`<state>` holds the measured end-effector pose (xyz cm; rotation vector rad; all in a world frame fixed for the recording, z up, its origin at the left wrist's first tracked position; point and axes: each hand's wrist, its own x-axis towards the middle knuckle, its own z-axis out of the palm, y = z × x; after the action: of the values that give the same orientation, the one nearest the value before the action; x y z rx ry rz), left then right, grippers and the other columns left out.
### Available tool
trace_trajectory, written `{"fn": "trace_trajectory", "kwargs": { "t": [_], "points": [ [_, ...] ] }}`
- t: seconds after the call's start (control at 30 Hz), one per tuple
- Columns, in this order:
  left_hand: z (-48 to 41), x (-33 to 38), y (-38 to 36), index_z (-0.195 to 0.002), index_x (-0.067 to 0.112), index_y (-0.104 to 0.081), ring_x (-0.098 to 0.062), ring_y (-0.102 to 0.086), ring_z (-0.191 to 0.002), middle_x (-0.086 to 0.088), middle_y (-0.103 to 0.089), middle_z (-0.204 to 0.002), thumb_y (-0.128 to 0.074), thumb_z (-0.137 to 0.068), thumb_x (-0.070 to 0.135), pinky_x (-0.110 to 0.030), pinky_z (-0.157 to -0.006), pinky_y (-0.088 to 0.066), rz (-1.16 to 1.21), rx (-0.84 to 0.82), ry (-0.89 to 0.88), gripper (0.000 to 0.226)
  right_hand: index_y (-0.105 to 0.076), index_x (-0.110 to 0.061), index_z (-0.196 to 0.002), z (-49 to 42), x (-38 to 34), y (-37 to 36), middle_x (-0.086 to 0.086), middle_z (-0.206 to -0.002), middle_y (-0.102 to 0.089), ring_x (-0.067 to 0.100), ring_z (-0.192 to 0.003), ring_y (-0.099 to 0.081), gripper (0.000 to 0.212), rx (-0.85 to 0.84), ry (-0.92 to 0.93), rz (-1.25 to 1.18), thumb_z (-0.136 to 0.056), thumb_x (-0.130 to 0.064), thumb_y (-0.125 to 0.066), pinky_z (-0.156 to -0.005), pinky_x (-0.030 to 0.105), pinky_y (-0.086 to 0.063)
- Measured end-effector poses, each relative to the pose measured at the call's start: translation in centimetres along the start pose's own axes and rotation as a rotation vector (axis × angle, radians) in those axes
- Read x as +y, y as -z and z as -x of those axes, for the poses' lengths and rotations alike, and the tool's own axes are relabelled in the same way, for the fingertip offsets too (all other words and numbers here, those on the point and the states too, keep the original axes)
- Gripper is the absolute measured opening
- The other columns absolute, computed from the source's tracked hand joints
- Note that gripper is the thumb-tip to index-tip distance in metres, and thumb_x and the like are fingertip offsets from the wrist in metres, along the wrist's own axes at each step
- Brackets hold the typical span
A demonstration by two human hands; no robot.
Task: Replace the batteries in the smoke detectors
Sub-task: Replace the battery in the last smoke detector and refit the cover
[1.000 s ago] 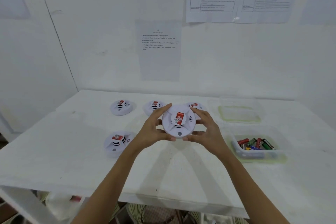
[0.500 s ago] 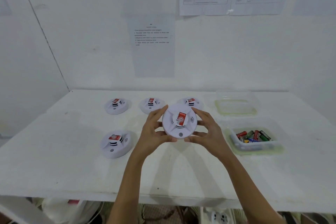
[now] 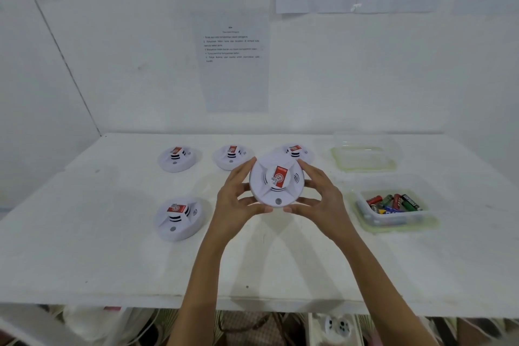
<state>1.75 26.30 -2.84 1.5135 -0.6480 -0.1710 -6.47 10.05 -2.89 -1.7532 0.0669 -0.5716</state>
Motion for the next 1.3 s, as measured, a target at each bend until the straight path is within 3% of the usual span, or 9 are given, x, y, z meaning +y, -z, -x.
{"fn": "trace_trajectory", "kwargs": {
  "t": [0.23, 0.43, 0.7, 0.87, 1.1, 1.3],
  "points": [
    [0.3, -0.1, -0.3, -0.13, 0.027, -0.043, -0.008, -0.06, -0.104, 0.005, -0.05, -0.135, -0.077, -0.064, -0.011, -0.017, -0.067, -0.053, 0.0, 0.011, 0.009, 0.084, -0.049, -0.017, -0.132, 0.2, -0.1, 0.1, -0.021, -0.118, -0.054, -0.001, -0.101, -0.058, 0.081, 0.009, 0.002, 0.011, -0.06, 0.0, -0.082, -0.075, 0.023, -0.056],
    [0.6, -0.2, -0.5, -0.128, 0.029, -0.043, 0.004, -0.061, -0.099, 0.006, -0.051, -0.132, -0.077, -0.065, -0.01, -0.015, -0.067, -0.051, -0.025, 0.012, 0.012, 0.082, -0.05, -0.027, -0.125, 0.5, 0.2, 0.1, -0.018, -0.119, -0.054, -0.001, -0.101, -0.059, 0.079, 0.015, -0.009, -0.013, -0.059, 0.0, -0.083, -0.073, 0.021, -0.055],
    [1.0, 0.0, -0.4, -0.13, 0.029, -0.042, 0.001, -0.062, -0.098, 0.012, -0.056, -0.124, -0.076, -0.065, -0.012, -0.014, -0.067, -0.051, -0.033, 0.029, 0.026, 0.084, -0.048, -0.033, -0.122, 0.7, -0.1, 0.0, -0.022, -0.117, -0.053, -0.006, -0.098, -0.058, 0.077, 0.014, 0.004, -0.007, -0.06, -0.003, -0.083, -0.068, 0.015, -0.053],
    [1.1, 0.2, -0.4, -0.129, 0.029, -0.042, 0.001, -0.063, -0.098, 0.007, -0.056, -0.125, -0.076, -0.065, -0.011, -0.014, -0.067, -0.051, -0.054, 0.038, 0.015, 0.083, -0.049, -0.027, -0.126, 0.7, -0.2, 0.1, -0.024, -0.115, -0.054, -0.004, -0.099, -0.059, 0.078, 0.017, 0.004, -0.007, -0.06, -0.004, -0.083, -0.071, 0.017, -0.054],
    [1.2, 0.1, -0.5, -0.13, 0.029, -0.043, 0.0, -0.064, -0.098, 0.007, -0.058, -0.124, -0.078, -0.063, -0.009, -0.015, -0.069, -0.052, -0.066, 0.034, 0.021, 0.084, -0.048, -0.033, -0.122, 1.0, -0.3, 0.2, -0.021, -0.118, -0.053, -0.004, -0.1, -0.058, 0.078, 0.013, 0.002, -0.02, -0.06, -0.002, -0.083, -0.07, 0.018, -0.055],
    [1.2, 0.1, -0.9, -0.129, 0.028, -0.044, 0.003, -0.063, -0.096, 0.011, -0.059, -0.12, -0.078, -0.064, -0.01, -0.014, -0.067, -0.051, -0.065, 0.02, 0.037, 0.083, -0.049, -0.028, -0.126, 1.4, -0.1, 0.8, -0.014, -0.122, -0.054, 0.0, -0.102, -0.059, 0.079, 0.015, -0.005, -0.02, -0.06, -0.003, -0.084, -0.073, 0.022, -0.055]
  ]
}}
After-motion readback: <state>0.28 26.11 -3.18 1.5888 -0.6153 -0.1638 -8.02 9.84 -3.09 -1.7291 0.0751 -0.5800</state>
